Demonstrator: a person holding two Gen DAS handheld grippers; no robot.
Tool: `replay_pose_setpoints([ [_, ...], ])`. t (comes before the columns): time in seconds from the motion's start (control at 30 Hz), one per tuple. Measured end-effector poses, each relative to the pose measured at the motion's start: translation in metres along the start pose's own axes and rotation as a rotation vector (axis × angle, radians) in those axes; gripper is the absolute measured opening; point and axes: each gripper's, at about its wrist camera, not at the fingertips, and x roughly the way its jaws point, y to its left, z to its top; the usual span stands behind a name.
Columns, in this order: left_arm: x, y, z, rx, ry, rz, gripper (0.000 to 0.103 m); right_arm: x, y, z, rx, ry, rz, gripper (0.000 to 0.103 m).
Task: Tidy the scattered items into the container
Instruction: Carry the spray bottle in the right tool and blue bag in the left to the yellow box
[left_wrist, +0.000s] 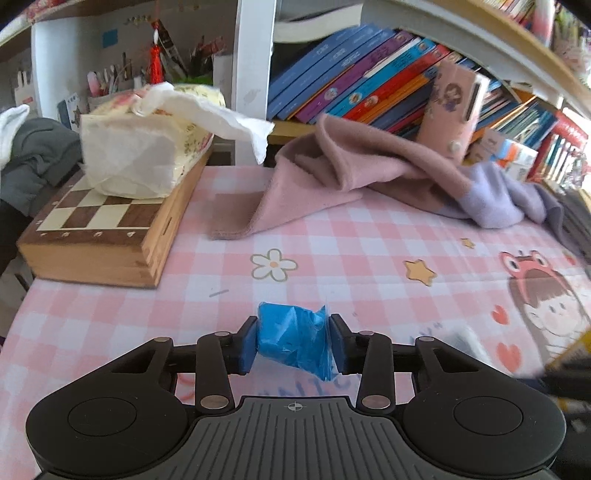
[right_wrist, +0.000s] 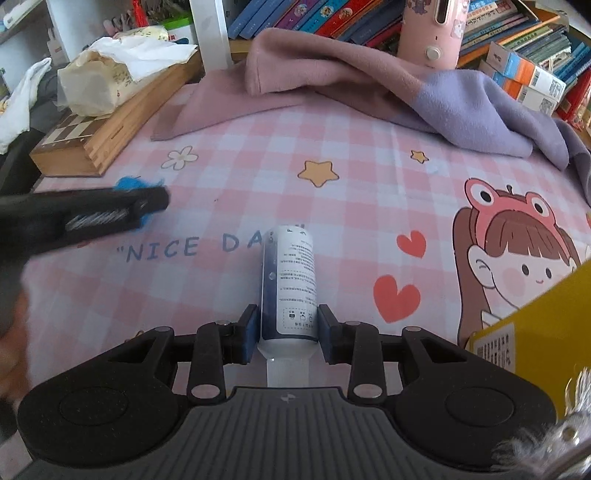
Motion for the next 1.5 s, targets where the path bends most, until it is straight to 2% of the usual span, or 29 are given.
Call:
replay_pose_setpoints([
  [0.3, -0.059, 0.012, -0.023, -0.026, -0.025, -0.017, 0.038, 0.005, 0.001, 0.006, -0.018, -0.015, -0.006, 0.031],
  [0.4, -0.075, 0.014, -0.029, -0.04, -0.03, -0.022, 0.038, 0.002, -0.001, 0.006, 0.004, -0.011, 0.022, 0.031],
  [0.7, -0.119, 0.019, -0.044, -0.069, -0.064, -0.04, 0.038, -0.051, 0.004, -0.009, 0.054, -0.078, 0.112, 0.031],
  [1.13, -0.194, 0.008, -0.071, -0.051, -0.14, -0.092, 0.038, -0.139, 0.015, -0.057, 0.035, -0.172, 0.184, 0.031],
  [1.5, -0.262, 0.01, -0.107, -0.064, -0.174, -0.133, 0.038, -0.203, 0.028, -0.124, -0.037, -0.224, 0.193, 0.031],
])
